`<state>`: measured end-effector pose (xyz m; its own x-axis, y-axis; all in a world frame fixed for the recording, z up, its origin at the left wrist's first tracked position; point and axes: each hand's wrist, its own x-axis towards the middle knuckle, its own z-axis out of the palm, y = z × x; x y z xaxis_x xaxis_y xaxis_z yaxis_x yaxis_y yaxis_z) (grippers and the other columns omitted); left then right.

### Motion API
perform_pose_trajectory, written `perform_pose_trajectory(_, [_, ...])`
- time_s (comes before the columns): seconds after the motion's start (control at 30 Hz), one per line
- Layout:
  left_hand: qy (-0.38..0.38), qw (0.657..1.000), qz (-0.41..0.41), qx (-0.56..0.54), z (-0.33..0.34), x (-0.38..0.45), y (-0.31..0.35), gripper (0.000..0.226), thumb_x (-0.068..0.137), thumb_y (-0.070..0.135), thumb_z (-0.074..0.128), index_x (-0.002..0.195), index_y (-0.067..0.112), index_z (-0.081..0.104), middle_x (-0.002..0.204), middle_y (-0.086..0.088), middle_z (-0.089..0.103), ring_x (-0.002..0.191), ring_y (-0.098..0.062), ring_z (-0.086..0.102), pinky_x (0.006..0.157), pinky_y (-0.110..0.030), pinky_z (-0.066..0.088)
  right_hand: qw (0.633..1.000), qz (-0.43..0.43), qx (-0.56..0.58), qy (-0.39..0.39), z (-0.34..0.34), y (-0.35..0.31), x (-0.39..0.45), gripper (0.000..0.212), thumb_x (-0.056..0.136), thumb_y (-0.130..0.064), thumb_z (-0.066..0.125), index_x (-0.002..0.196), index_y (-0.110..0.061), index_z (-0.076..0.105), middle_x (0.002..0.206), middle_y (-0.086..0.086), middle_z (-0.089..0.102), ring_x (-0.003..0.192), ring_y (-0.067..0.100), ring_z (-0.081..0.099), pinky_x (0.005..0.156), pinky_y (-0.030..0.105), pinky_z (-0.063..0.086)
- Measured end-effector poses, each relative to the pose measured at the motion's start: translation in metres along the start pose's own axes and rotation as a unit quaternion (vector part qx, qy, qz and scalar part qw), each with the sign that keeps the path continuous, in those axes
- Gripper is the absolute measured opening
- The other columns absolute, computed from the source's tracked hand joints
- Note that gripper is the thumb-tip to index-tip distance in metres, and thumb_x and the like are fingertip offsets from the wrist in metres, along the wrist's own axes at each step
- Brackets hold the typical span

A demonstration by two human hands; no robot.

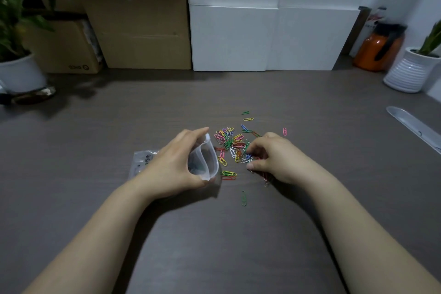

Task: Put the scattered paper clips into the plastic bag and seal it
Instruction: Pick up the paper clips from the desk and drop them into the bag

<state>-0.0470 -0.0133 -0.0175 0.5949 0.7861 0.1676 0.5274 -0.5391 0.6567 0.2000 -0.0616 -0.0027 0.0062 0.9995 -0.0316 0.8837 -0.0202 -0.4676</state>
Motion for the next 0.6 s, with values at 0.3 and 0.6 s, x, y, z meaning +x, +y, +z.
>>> perform_pose_trajectory(0.3, [-0.009, 1.000, -0.005, 0.012, 0.000, 0.000, -0.001, 0.093, 0.062, 0.038, 0.070, 0.146, 0.034, 0.030, 0.134, 0.016, 0.044, 0.131, -0.005, 0.043, 0.107, -0.037, 0.039, 1.000, 0.011, 0.018, 0.014, -0.002, -0.001, -0.002, 0.029, 0.075, -0.032, 0.073, 0.102, -0.027, 0.065, 0.097, -0.004, 0.051, 0.087, 0.013, 0.055, 0.077, 0.022, 0.039])
perform_pose_trajectory(0.6, [-0.013, 1.000, -0.006, 0.015, 0.001, 0.000, -0.003, 0.095, 0.059, 0.042, 0.067, 0.146, 0.036, 0.029, 0.132, 0.019, 0.043, 0.131, -0.003, 0.042, 0.108, -0.036, 0.039, 0.999, 0.008, -0.045, 0.020, 0.007, -0.014, -0.001, 0.028, 0.080, -0.028, 0.068, 0.106, -0.019, 0.062, 0.102, 0.003, 0.051, 0.096, 0.023, 0.055, 0.080, 0.028, 0.041])
